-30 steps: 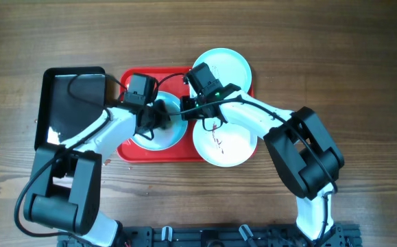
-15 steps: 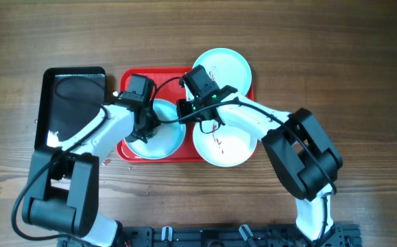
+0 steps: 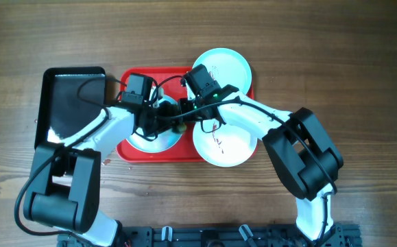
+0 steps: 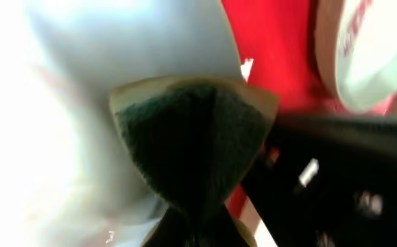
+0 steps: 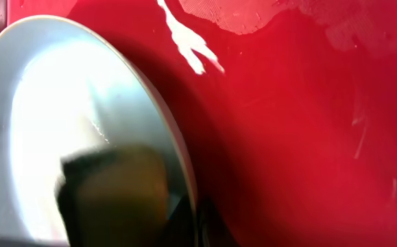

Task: Clean dirty plates on tray and stack at the side
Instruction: 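Scrub the left plate with the sponge in the left gripper, then lift the cleaned plate off the red tray with the right gripper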

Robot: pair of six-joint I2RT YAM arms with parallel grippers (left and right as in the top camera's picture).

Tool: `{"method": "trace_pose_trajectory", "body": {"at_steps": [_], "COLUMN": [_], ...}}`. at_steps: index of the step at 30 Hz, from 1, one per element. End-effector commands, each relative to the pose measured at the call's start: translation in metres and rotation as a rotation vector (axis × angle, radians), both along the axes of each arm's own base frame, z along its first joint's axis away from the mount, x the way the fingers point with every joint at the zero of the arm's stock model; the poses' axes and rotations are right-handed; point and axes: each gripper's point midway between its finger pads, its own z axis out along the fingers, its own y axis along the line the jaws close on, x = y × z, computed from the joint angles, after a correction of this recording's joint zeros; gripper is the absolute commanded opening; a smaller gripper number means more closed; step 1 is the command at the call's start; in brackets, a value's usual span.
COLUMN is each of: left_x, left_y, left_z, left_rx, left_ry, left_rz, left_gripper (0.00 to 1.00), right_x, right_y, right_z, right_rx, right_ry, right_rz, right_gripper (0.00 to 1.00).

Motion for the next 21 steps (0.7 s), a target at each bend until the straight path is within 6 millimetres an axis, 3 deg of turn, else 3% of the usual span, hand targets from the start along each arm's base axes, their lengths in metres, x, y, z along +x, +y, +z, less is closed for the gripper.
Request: {"method": "trace_pose_trajectory", "body": {"at_steps": [1, 6, 10, 12, 17, 19, 21], "left_x": [0.018, 0.024, 0.024, 0.028, 0.064, 0.069, 0.067], "left_y": [0.049, 0.112, 0.138, 0.143, 0.143, 0.146, 0.151], "left_z": [-0.016, -0.022, -0.019, 0.003, 0.105, 0.141, 0.164], "left_rx": [0.202, 0.44, 0.501, 0.487, 0.464, 0.458, 0.459], "left_ry": [-0.028, -0.043, -0.042, -0.023, -0.168, -0.203, -0.211], "left_rz": [0.154, 0.292, 0.288, 0.306, 0.322, 0.338, 0.332], "left_gripper": [0.04, 0.04, 0.04, 0.04, 0.04, 0.04, 0.04], "right_x": [0.004, 0.004, 0.005, 0.005, 0.003, 0.003, 0.003], "right_y": [-0.003, -0.003, -0.003, -0.003, -0.004, -0.004, -0.004], "right_z": [-0.008, -0.008, -0.008, -0.008, -0.009, -0.009, -0.007], "right_rx": [-0.02, -0.019, -0.015, -0.012, -0.021, -0.021, -0.02], "right_ry": [0.01, 0.01, 0.006, 0.012, 0.022, 0.023, 0.024], "right_rz": [-0.023, -0.023, -0.024, -0.035, -0.035, -0.035, -0.036], "right_gripper": [0.04, 0.05, 0.05, 0.04, 0.04, 0.04, 0.04]}}
